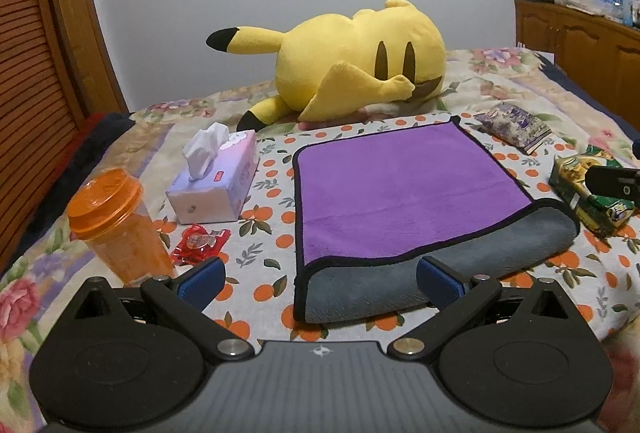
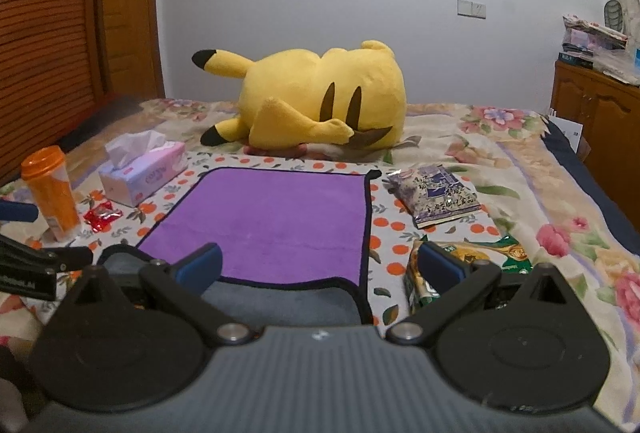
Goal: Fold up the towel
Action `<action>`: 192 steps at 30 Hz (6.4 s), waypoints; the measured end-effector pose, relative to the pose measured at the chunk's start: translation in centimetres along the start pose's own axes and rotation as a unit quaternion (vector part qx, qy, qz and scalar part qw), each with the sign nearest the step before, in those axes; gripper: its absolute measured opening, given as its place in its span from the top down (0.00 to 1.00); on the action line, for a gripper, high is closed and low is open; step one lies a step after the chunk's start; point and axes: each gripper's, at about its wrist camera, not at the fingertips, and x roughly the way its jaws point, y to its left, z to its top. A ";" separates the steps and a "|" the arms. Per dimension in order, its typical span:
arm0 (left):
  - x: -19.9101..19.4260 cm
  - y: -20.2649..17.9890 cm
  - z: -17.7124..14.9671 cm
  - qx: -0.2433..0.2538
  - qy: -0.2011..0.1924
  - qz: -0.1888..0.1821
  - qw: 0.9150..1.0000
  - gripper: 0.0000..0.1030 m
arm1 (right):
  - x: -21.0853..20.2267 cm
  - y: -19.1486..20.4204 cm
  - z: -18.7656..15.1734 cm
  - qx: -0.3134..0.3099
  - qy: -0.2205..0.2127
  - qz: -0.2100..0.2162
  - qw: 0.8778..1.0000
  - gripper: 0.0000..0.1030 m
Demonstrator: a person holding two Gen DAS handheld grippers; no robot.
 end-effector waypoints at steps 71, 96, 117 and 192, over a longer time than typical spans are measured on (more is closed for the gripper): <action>7.9 1.8 -0.7 -0.014 0.096 -0.102 0.990 0.93 | 9.6 -2.9 -2.0 -0.022 0.197 0.080 0.977 0.89; 3.9 2.1 1.8 -0.026 0.004 -0.109 0.994 0.94 | 8.3 -4.5 -0.1 0.005 0.115 0.090 0.989 0.95; 6.3 2.4 3.1 -0.024 -0.010 -0.094 0.995 0.94 | 9.4 -4.6 1.0 -0.015 0.085 0.091 0.992 0.95; 21.9 3.4 12.7 -0.046 -0.050 -0.039 0.997 0.94 | 24.7 -5.0 8.8 -0.053 0.040 0.018 0.998 0.96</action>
